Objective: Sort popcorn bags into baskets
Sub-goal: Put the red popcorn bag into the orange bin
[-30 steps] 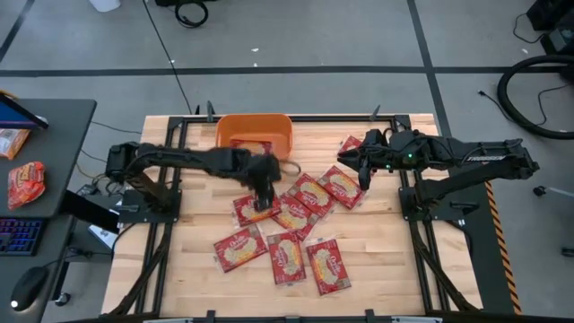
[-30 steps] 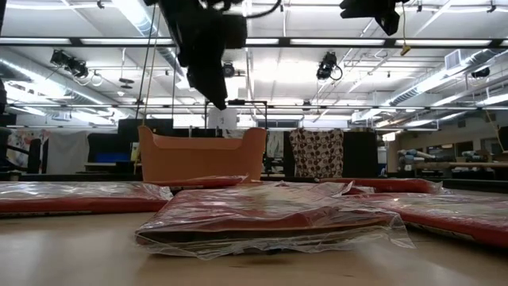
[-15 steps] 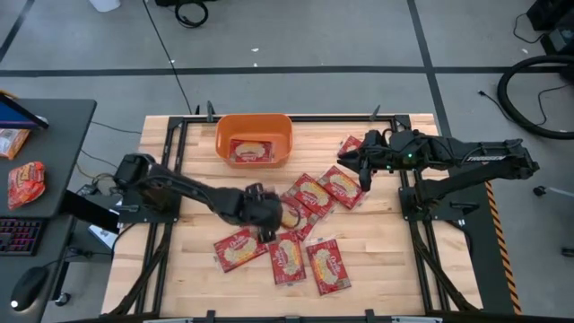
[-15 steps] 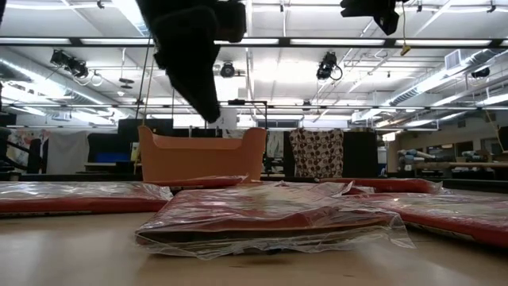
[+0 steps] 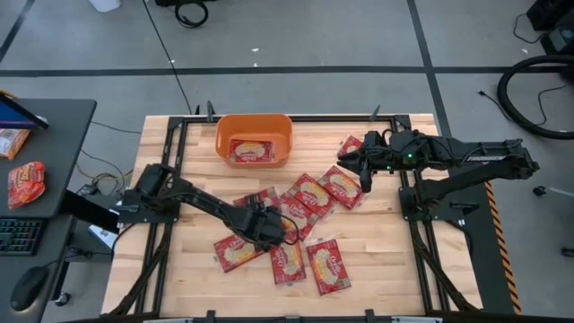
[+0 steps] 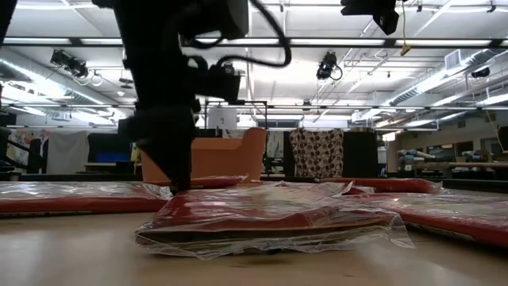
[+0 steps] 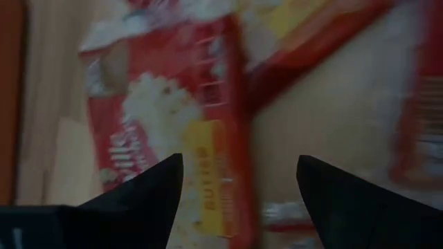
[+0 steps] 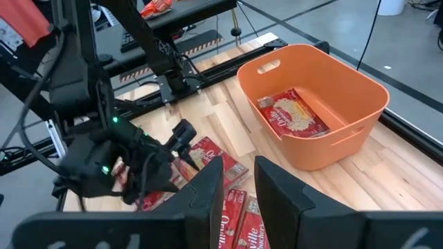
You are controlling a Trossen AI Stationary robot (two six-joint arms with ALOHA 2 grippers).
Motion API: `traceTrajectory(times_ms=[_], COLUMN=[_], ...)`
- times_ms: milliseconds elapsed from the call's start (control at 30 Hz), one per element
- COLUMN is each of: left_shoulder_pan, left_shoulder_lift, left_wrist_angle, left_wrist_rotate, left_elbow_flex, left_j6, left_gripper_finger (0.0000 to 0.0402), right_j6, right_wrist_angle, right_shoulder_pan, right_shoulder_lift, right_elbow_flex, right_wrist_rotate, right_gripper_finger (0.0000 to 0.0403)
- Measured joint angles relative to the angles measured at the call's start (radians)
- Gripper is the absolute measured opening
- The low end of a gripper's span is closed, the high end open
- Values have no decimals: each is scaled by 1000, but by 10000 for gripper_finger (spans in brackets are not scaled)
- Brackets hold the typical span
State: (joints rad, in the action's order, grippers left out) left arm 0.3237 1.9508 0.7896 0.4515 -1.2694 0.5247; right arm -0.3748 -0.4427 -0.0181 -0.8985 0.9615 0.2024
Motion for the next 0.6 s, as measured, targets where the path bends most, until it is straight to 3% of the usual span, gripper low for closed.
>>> traceTrajectory(times_ms=[267,600], left_shoulder_pan=[0,0], left_shoulder_lift=[26,65], left_wrist_angle=[87,62], left_wrist_rotate=[62,41], left_elbow_flex=[0,-4], left_j6=[91,67], left_gripper_finger=[276,179], right_j6=[-19,-23], right_wrist_angle=[-2,-3], right_shoulder_pan=[0,0], right_shoulder_lift=[0,0], right_elbow_flex=[0,0], right_wrist_rotate=[-9,-15], right_gripper_finger=[89,89])
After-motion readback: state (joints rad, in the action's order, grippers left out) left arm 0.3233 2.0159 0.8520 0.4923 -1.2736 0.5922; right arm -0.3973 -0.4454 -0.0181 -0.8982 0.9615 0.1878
